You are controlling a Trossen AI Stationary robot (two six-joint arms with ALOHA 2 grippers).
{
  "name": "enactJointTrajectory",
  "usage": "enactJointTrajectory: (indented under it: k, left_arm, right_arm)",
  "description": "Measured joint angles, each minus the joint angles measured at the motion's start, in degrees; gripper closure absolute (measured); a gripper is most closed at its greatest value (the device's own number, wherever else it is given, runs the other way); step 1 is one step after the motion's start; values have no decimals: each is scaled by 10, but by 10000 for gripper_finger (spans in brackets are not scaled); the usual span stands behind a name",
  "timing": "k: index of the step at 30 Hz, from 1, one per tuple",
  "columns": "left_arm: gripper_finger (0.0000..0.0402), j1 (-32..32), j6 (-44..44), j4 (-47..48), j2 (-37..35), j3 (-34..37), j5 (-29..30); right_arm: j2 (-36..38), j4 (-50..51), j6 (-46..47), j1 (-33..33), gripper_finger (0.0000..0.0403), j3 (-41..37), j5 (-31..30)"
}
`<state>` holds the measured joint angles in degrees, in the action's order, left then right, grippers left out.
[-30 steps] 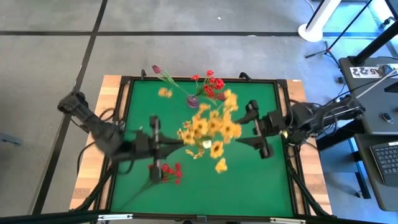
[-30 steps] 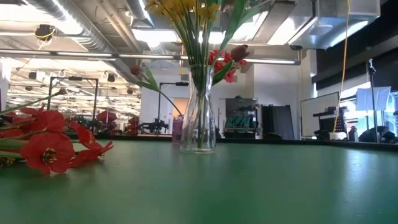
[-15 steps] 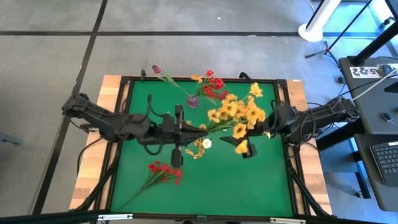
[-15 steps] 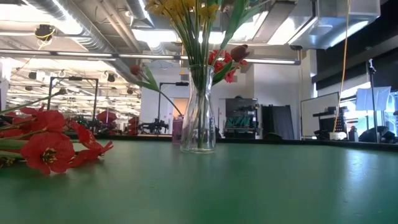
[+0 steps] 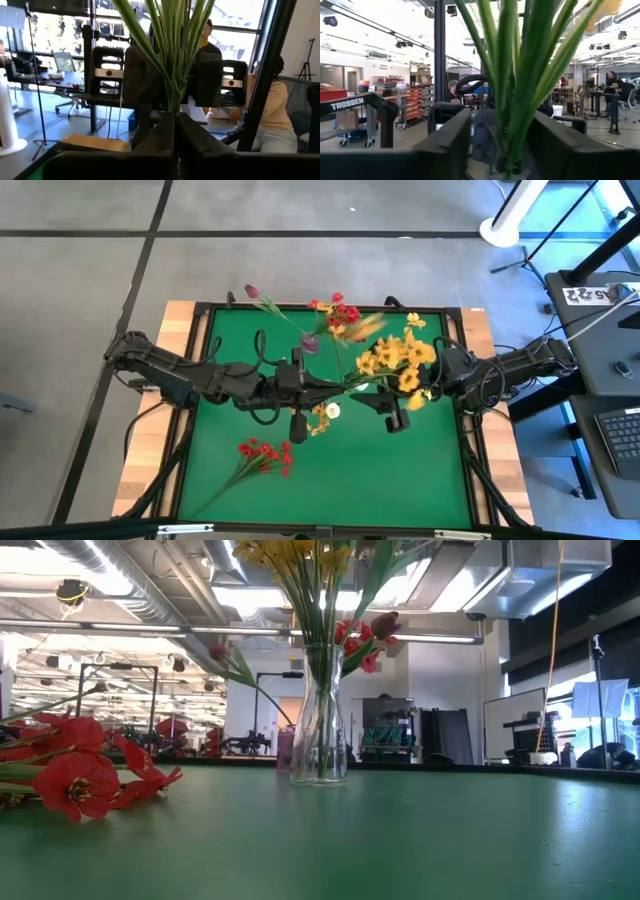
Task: Sort flowers into vase by color
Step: Put the yellow flowers into the transparent vase
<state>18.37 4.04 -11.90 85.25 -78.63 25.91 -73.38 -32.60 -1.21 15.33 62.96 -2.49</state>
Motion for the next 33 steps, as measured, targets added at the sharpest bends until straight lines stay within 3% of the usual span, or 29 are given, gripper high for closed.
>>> enactJointTrajectory:
  k: [6,8,16,20,24,29,33]
  left_arm:
    - [398,4,3,4,0,0,1]
    - [386,5,3,5,0,0,6]
    - [312,40,-55,2,-22,0,130]
    - [281,85,-108,8,-56,0,179]
    - [266,149,-162,11,-84,0,270]
    - [264,227,-186,99,-127,0,359]
    - [265,268,-111,210,-166,0,385]
  right_arm:
    - [0,5,-1,0,365,0,-1]
    - [0,7,-5,0,388,0,-6]
    - [40,43,-21,0,394,0,-49]
    - [84,89,-33,0,393,0,-60]
    - [138,150,-36,0,395,0,-76]
    - [205,244,-31,1,396,0,-80]
    - [247,355,-14,1,395,0,-101]
